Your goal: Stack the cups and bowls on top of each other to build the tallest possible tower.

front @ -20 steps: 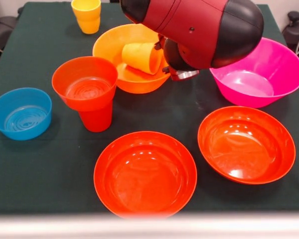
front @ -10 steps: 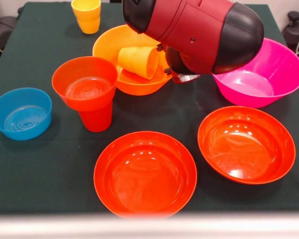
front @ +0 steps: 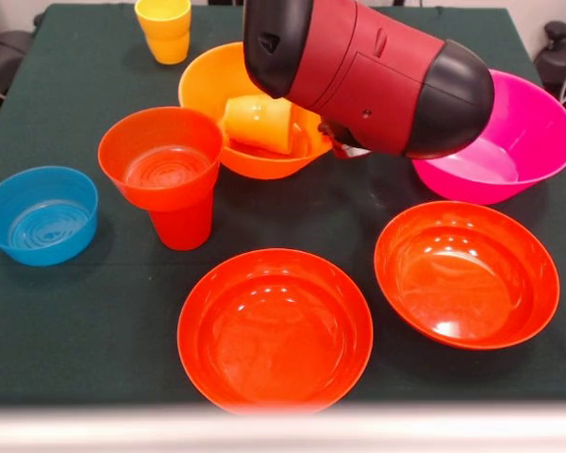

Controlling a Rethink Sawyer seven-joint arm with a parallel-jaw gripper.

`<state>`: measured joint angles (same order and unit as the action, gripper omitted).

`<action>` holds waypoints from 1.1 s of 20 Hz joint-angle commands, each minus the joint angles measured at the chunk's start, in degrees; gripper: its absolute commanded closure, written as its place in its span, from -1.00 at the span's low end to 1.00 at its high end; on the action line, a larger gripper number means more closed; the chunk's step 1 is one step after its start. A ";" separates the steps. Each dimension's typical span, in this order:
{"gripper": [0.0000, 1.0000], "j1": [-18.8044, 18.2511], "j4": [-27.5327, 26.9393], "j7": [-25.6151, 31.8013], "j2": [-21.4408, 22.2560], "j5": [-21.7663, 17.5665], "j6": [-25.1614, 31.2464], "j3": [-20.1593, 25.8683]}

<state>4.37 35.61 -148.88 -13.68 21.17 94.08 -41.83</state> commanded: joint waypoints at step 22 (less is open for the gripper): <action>-1.00 1.04 0.24 5.15 3.19 -17.62 -9.77 -0.94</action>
<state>5.20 33.34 -148.88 -12.77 7.45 90.05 -47.15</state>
